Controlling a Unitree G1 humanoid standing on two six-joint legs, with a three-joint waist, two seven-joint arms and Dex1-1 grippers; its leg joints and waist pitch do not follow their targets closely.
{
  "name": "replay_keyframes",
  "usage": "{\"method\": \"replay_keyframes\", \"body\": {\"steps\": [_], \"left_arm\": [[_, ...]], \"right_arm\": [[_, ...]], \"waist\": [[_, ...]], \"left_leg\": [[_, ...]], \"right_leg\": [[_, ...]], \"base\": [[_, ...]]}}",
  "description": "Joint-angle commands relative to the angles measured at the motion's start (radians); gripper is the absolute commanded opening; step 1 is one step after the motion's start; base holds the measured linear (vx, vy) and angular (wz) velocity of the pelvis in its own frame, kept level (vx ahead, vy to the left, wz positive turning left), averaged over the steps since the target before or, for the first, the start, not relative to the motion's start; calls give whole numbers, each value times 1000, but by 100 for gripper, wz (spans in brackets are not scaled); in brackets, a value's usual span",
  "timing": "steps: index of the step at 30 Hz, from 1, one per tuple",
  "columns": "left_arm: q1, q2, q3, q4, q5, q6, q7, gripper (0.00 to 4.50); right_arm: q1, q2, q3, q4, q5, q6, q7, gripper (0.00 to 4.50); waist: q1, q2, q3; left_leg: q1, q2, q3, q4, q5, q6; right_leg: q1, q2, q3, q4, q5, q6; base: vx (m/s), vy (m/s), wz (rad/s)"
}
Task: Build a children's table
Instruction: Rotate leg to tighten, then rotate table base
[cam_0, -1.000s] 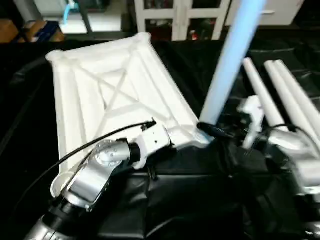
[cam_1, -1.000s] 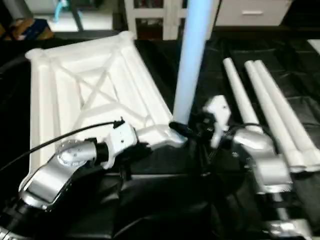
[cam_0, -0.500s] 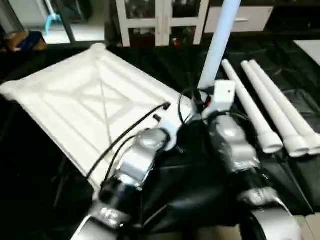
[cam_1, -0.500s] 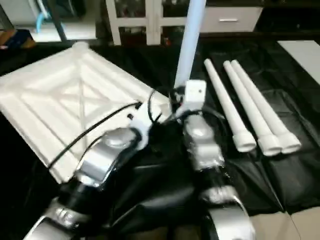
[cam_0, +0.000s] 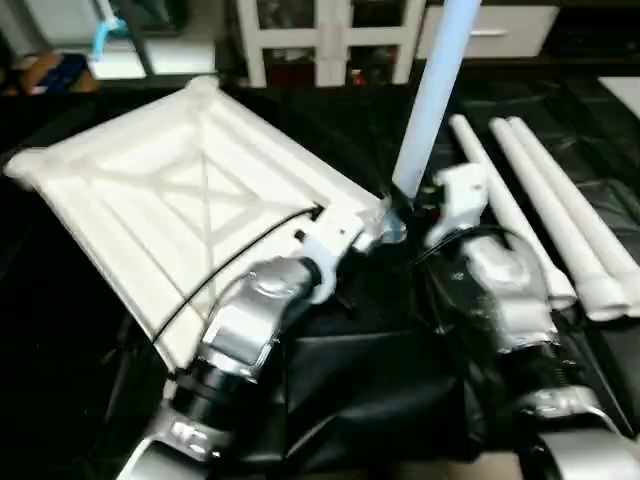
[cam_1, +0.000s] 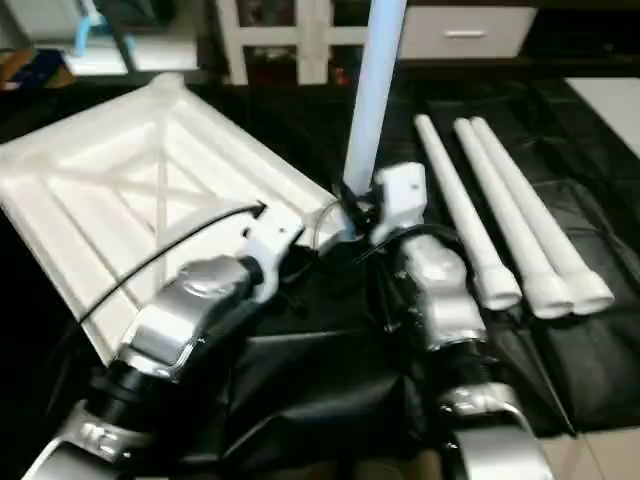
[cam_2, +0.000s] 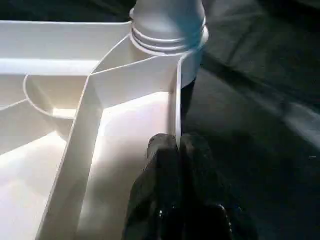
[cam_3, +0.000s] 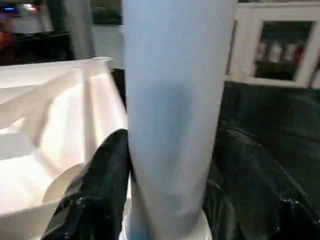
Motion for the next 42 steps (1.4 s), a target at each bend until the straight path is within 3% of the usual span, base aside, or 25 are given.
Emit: {"method": "replay_keyframes", "body": {"steps": [1,3,4,5,6,7,10,12,14,16,17,18,19,20,23,24,25,29,34,37,41,42], "left_arm": [[0,26,28,0,5,-2,1,0],[-2,41,30,5,-2,0,2,0],[-2,46,30,6,-3,2,4,0],[-2,49,30,8,-3,-1,4,0],[-3,51,31,10,-4,-4,3,0],[-4,53,31,11,-4,-6,3,0],[-7,58,32,19,-6,-15,2,0],[-9,60,33,23,-6,-19,4,0],[-14,69,34,35,-3,-28,12,0],[-14,74,33,40,-1,-33,12,0],[-13,80,30,43,0,-39,6,0],[-13,80,30,43,0,-39,6,0],[-12,83,28,43,1,-42,2,0],[-10,86,24,42,1,-44,-1,0],[-5,96,16,40,2,-55,-7,0],[-2,100,15,39,2,-59,-9,0],[1,102,15,38,1,-60,-10,0],[15,123,1,23,-11,-80,-40,0],[40,157,-29,10,-1,-112,-76,0],[63,172,-48,-6,3,-136,-96,0],[42,86,0,-12,-43,-130,-36,0],[39,75,9,-16,-54,-130,-32,43]], "right_arm": [[61,-64,6,-114,34,26,90,310],[100,-93,-6,-173,39,36,129,329],[114,-100,-10,-196,44,43,140,340],[131,-109,-13,-224,55,56,155,348],[157,-122,-11,-264,68,74,172,353],[177,-132,-9,-294,77,88,183,363],[282,-184,8,-428,90,166,203,390],[306,-196,13,-449,88,188,202,404],[379,-225,31,-489,42,273,176,416],[427,-229,45,-517,25,319,159,428],[480,-215,62,-561,34,369,139,428],[480,-215,62,-561,34,369,139,428],[503,-197,69,-584,28,392,107,428],[515,-181,70,-603,23,406,77,428],[532,-134,64,-642,16,440,-2,428],[537,-120,66,-654,14,447,-23,428],[540,-111,69,-661,9,446,-33,428],[546,-70,59,-694,-13,468,-89,428],[536,-64,44,-704,-17,467,-115,428],[535,-72,25,-711,-25,469,-129,428],[536,-73,-2,-723,-32,470,-148,428],[536,-73,-4,-724,-32,470,-150,435]], "waist": [[13,-6,-89],[16,-7,-91],[17,-10,-96],[16,-10,-99],[17,-3,-101],[19,-6,-102],[29,-6,-99],[29,-6,-92],[28,-2,-82],[25,-3,-75],[23,-4,-76],[23,-5,-75],[19,3,-71],[17,0,-69],[12,-1,-64],[11,7,-63],[9,8,-62],[6,8,-66],[3,10,-70],[4,9,-73],[7,12,-75],[11,13,-77]], "left_leg": [[22,51,-18,-81,-235,107],[17,50,-13,-76,-188,139],[4,49,-15,-72,-146,157],[3,48,-14,-70,-126,166],[6,47,-14,-65,-92,187],[6,48,-12,-60,-60,210],[5,50,-11,-60,-44,234],[5,51,-11,-65,-87,215],[7,51,-12,-73,-163,174],[9,51,-16,-84,-256,114],[8,50,-18,-85,-265,104],[7,51,-19,-87,-270,97],[3,50,-23,-91,-291,81],[2,50,-23,-93,-299,76],[10,46,-23,-94,-321,61],[11,47,-25,-95,-329,55],[12,47,-25,-96,-336,50],[9,48,-25,-98,-317,46],[5,49,-21,-95,-266,61],[11,50,-16,-92,-244,71],[18,52,-10,-89,-229,76],[18,51,-10,-87,-227,74]], "right_leg": [[50,-40,48,-49,-273,-197],[51,-38,52,-41,-224,-221],[59,-42,54,-28,-190,-232],[60,-41,53,-24,-172,-239],[58,-41,53,-20,-139,-253],[56,-38,54,-16,-97,-263],[57,-36,52,-18,-117,-263],[54,-36,50,-31,-195,-250],[51,-34,50,-45,-301,-221],[49,-35,49,-60,-414,-169],[50,-35,49,-60,-423,-162],[50,-35,50,-61,-426,-153],[49,-37,48,-61,-436,-141],[49,-36,47,-65,-448,-132],[39,-37,48,-73,-500,-100],[37,-38,48,-74,-510,-96],[36,-37,47,-75,-507,-92],[39,-37,50,-68,-448,-106],[45,-38,54,-54,-346,-148],[44,-37,57,-50,-312,-169],[40,-35,59,-52,-306,-182],[41,-35,59,-50,-308,-186]], "base": [[59,-27,10],[74,-18,8],[78,-15,4],[70,-14,-4],[59,-20,0],[59,-20,0],[0,0,0],[0,0,0],[0,0,0],[0,0,0],[0,0,0],[0,0,0],[0,0,0],[0,0,0],[0,0,0],[0,0,0],[0,0,0],[0,0,0],[0,0,0],[0,0,0],[0,0,0],[0,0,0]]}}
